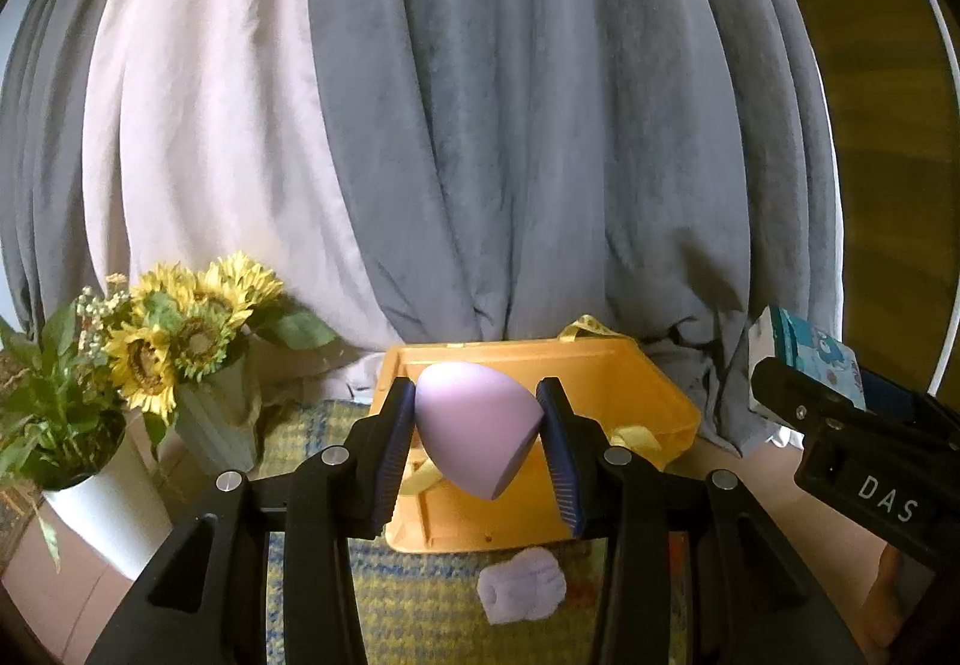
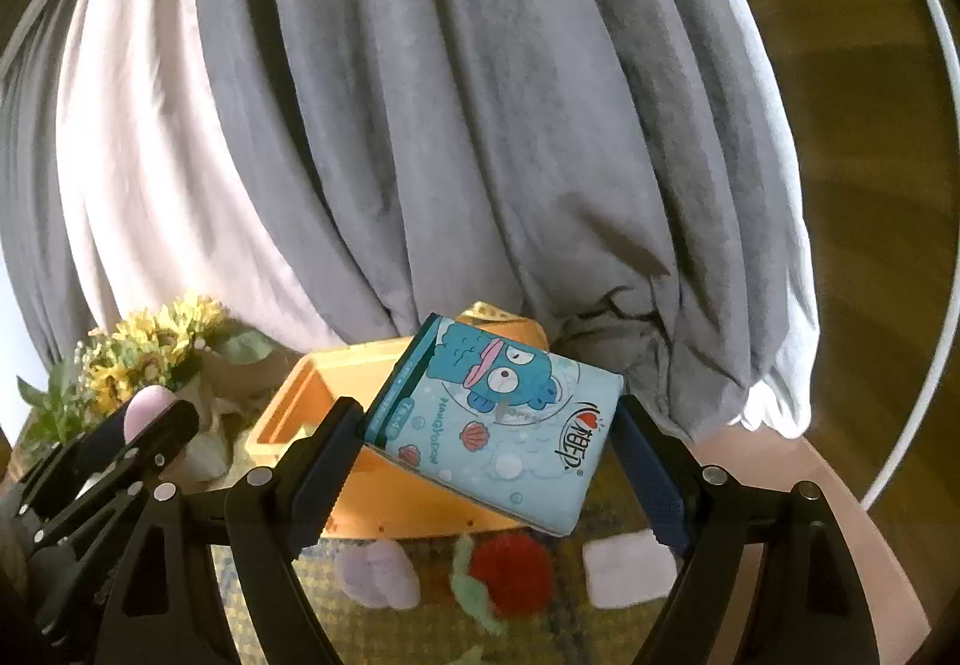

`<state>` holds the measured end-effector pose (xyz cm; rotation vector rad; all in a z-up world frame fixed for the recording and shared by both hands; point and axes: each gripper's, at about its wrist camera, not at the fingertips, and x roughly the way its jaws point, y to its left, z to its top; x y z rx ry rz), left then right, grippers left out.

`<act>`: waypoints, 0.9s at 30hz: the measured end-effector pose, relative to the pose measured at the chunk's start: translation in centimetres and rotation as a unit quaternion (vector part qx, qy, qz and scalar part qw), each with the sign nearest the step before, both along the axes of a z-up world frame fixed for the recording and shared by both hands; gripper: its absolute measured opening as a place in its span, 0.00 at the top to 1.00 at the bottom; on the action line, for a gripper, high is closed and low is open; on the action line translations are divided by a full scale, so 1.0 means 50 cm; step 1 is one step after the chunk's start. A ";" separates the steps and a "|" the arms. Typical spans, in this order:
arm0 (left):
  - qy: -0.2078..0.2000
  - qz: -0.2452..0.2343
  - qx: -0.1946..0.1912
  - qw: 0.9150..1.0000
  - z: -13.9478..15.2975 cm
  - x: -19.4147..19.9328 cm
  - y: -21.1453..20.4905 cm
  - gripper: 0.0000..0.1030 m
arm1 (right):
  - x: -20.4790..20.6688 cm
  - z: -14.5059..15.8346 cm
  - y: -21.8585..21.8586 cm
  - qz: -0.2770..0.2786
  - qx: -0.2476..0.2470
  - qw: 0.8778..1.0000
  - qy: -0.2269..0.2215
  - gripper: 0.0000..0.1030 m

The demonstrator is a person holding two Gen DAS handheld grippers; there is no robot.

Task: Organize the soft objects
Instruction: 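Lift both held items over the orange crate and release them inside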

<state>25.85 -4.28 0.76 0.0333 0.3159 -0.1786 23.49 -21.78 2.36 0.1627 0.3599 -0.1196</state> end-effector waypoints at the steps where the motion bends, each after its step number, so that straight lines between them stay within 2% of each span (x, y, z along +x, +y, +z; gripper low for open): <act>1: 0.000 -0.001 0.000 1.000 0.000 0.008 -0.002 0.60 | 0.006 0.002 -0.001 0.001 0.000 1.000 0.001 0.18; 22: -0.006 0.012 0.023 1.000 -0.013 0.194 -0.003 0.60 | 0.222 -0.001 0.009 0.056 -0.021 0.998 0.026 0.18; 27: 0.002 0.009 0.036 0.999 -0.026 0.244 -0.011 0.60 | 0.291 -0.015 0.012 0.075 -0.021 0.996 0.053 0.18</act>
